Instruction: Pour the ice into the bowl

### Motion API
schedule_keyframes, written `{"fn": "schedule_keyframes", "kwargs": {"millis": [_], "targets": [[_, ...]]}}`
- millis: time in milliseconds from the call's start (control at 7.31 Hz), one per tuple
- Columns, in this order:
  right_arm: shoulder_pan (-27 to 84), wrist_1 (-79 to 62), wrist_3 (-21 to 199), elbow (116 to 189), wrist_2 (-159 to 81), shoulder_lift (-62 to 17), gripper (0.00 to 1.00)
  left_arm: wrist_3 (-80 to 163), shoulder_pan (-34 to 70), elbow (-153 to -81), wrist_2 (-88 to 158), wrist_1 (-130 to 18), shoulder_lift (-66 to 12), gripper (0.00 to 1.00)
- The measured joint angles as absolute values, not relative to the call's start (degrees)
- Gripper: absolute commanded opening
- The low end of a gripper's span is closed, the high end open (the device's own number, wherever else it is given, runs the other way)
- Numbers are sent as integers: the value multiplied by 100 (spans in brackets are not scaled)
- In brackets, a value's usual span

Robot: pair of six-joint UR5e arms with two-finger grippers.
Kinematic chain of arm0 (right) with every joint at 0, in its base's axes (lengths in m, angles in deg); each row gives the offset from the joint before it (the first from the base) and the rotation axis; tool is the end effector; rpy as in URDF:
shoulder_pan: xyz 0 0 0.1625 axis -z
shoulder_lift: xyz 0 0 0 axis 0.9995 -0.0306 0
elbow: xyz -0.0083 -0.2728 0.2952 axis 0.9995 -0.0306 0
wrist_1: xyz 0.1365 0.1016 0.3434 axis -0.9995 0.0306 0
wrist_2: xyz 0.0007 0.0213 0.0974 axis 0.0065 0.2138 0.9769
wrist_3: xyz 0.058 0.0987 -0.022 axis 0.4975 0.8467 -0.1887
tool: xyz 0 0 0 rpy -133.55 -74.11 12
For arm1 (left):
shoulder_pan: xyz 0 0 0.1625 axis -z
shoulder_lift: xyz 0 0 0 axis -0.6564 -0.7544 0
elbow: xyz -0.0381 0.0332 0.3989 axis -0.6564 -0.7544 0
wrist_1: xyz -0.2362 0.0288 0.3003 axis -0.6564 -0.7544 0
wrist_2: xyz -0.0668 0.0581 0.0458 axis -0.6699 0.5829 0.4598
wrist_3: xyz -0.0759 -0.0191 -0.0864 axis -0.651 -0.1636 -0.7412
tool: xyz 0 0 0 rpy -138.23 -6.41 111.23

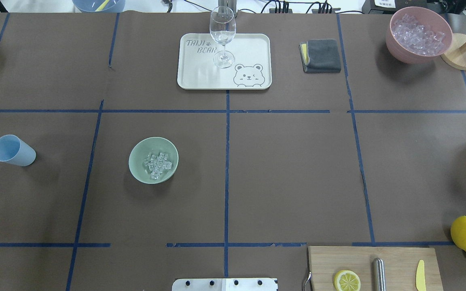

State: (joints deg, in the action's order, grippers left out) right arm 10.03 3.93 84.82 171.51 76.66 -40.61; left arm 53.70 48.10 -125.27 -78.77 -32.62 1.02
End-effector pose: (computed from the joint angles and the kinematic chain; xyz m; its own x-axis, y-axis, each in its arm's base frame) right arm -0.0502 -0.4662 0.4480 0.6107 -0.2399 0.7546 0.0562 0.9637 0.2609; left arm -0.0442 -0.4077 0.6287 0.7018 0.0174 -0.7122 0.0172 0.9990 0.0413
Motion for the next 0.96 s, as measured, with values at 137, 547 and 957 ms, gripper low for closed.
{"fn": "schedule_keyframes", "kwargs": {"millis": [137, 547, 957], "targets": [[1495, 423, 9187, 17370, 7445, -3729, 100, 5376, 4867, -12556, -7895, -3171, 101, 100], [3147, 320, 11330, 17567, 7096, -2222, 100, 5373, 4920, -12587, -7884, -3131, 97, 100], [4774, 224, 13006, 17242, 5596, -1091, 100, 5368, 4919, -12654, -7856, -3159, 84, 100]]}}
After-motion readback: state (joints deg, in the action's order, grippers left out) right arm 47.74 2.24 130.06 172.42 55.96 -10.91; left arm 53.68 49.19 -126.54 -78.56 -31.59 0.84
